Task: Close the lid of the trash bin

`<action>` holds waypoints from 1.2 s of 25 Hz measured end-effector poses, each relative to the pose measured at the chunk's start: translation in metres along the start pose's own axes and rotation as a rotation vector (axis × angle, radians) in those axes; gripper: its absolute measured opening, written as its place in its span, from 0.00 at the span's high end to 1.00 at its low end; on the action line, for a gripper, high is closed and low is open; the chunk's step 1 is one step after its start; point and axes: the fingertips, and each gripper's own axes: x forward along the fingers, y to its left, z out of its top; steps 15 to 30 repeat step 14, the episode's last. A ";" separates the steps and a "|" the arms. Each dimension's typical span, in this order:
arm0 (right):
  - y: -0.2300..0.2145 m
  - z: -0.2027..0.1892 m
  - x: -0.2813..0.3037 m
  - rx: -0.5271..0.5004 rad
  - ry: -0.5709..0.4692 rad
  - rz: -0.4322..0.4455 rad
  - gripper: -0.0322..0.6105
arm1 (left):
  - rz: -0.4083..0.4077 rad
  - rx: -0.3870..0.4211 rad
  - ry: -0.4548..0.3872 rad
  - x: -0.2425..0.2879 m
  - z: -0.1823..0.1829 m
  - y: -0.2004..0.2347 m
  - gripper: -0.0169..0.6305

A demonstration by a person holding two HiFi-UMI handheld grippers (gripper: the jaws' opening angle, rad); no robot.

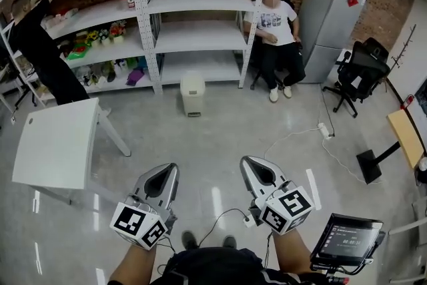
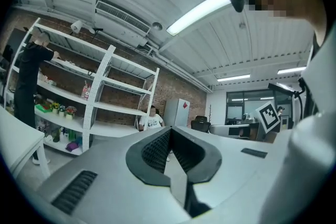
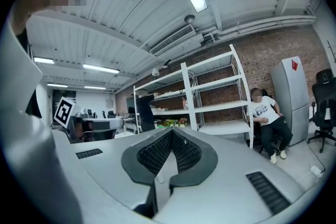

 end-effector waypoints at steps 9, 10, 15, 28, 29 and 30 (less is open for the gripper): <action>-0.010 0.007 -0.010 -0.019 -0.008 0.030 0.94 | 0.009 0.015 0.001 0.011 0.004 -0.020 0.99; -0.010 0.007 -0.009 -0.020 -0.006 0.031 0.94 | 0.011 0.018 0.001 0.011 0.005 -0.020 0.99; -0.011 0.005 -0.007 -0.016 0.003 0.032 0.94 | 0.028 0.023 0.002 0.010 0.004 -0.018 0.99; -0.011 0.005 -0.007 -0.016 0.003 0.032 0.94 | 0.028 0.023 0.002 0.010 0.004 -0.018 0.99; -0.011 0.005 -0.007 -0.016 0.003 0.032 0.94 | 0.028 0.023 0.002 0.010 0.004 -0.018 0.99; -0.011 0.005 -0.007 -0.016 0.003 0.032 0.94 | 0.028 0.023 0.002 0.010 0.004 -0.018 0.99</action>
